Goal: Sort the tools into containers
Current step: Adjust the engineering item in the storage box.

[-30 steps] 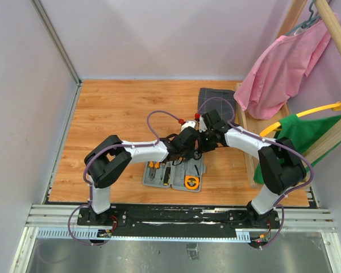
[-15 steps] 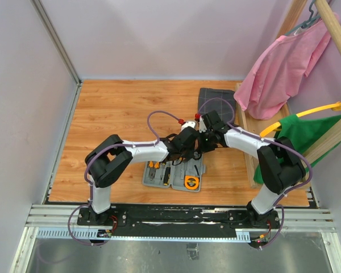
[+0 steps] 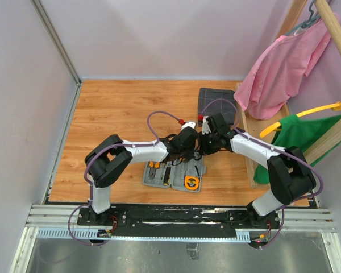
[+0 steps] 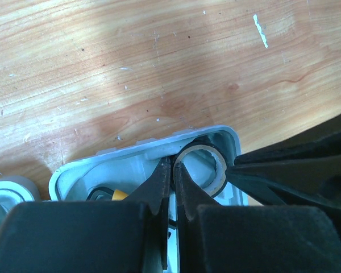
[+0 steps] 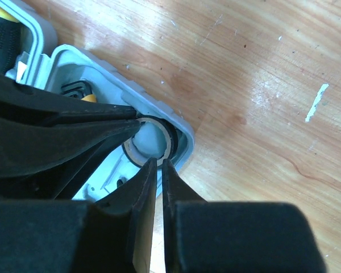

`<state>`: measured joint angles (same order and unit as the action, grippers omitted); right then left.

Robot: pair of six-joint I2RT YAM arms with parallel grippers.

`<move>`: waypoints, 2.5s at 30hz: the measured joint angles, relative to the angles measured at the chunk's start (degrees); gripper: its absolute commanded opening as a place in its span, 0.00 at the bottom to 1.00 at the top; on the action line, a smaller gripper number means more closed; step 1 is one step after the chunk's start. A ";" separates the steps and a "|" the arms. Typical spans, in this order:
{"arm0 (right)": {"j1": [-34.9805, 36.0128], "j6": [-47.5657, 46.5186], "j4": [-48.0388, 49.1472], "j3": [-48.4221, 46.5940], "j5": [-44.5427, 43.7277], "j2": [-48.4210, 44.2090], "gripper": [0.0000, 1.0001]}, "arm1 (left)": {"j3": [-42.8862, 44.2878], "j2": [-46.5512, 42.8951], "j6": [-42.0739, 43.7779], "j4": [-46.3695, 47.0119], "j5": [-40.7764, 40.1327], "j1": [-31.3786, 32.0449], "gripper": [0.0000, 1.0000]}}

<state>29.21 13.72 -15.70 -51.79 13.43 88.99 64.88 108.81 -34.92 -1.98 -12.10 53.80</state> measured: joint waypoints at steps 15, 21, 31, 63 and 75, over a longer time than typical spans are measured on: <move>0.00 0.22 -0.57 0.39 2.27 0.24 0.08 | 0.00 0.00 0.00 0.00 0.02 0.00 0.00; 0.00 0.83 -0.63 0.46 2.67 1.31 0.07 | 0.00 0.00 0.00 0.00 0.02 0.00 0.00; 0.11 2.58 -0.94 0.31 1.07 2.27 0.07 | 0.00 0.00 0.04 0.07 0.22 0.00 0.00; 2.54 1.79 -2.01 0.83 -2.93 -9.57 0.20 | -0.17 -16.39 5.33 -3.30 -3.23 -0.15 0.22; 2.80 -2.05 -0.22 1.42 7.91 -5.03 0.38 | -15.19 -30.49 4.55 -4.90 -5.68 -4.92 0.23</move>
<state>32.01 11.66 -15.92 -50.37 21.34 83.96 49.69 78.32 -30.37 -6.87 -17.78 48.88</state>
